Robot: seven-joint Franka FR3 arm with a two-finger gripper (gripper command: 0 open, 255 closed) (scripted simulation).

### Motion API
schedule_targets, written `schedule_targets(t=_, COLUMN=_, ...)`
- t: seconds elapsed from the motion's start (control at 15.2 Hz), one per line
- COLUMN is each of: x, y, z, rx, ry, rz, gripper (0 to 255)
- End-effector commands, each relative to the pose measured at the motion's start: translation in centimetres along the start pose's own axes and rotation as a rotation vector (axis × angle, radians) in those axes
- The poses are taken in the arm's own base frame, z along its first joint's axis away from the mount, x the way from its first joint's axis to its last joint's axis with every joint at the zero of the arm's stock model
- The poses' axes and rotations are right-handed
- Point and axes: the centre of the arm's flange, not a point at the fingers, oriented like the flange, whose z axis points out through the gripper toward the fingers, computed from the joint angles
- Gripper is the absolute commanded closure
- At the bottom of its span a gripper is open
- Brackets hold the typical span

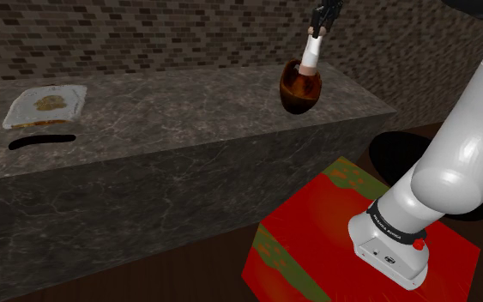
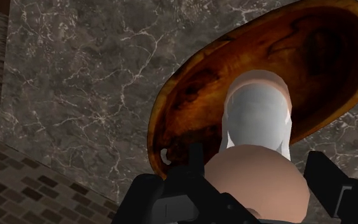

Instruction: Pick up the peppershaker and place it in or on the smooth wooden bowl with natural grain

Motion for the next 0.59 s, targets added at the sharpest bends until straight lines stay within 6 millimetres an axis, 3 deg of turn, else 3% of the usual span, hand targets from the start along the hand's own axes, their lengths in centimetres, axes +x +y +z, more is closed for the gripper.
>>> schedule_targets(t=0.0, x=0.0, y=0.0, z=0.0, rx=0.000, ry=0.000, rz=0.000, gripper=255)
schedule_targets(t=0.07, x=0.0, y=0.0, z=0.0, rx=0.000, ry=0.000, rz=0.000, gripper=0)
schedule_targets(t=0.4, x=0.0, y=0.0, z=0.0, rx=0.000, ry=0.000, rz=0.000, gripper=0)
schedule_targets(t=0.53, x=0.0, y=0.0, z=-2.6, rx=0.000, ry=0.000, rz=0.000, gripper=0)
